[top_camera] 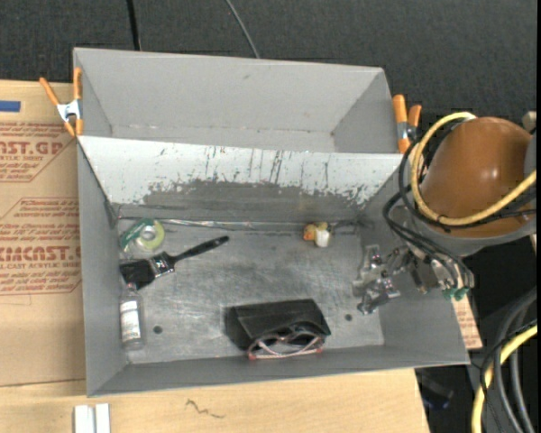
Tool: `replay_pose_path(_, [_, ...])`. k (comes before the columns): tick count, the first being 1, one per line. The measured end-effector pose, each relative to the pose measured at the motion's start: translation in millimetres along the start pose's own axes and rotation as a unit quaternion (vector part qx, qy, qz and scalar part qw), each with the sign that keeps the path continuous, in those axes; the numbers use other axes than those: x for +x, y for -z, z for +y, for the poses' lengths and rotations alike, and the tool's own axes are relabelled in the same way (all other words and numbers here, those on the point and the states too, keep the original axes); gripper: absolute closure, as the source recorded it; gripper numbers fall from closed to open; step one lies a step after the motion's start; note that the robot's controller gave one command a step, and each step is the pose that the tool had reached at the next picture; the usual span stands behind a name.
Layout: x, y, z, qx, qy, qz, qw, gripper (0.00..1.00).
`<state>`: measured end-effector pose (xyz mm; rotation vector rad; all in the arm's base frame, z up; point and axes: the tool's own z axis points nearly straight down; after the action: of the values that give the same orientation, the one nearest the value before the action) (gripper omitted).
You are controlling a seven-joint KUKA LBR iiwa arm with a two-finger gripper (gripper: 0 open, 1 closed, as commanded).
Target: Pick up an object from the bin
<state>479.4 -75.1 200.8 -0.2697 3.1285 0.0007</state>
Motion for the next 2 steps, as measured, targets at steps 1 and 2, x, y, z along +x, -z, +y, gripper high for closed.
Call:
replay_pose_path(1, [0.0,0.0,0.0,0.0,0.0,0.0001,1.0,1.0])
replay_pose_path(2, [-5.8,-11.0,-2.2,0.0,-0.057,-0.0015,0.9984,1.0])
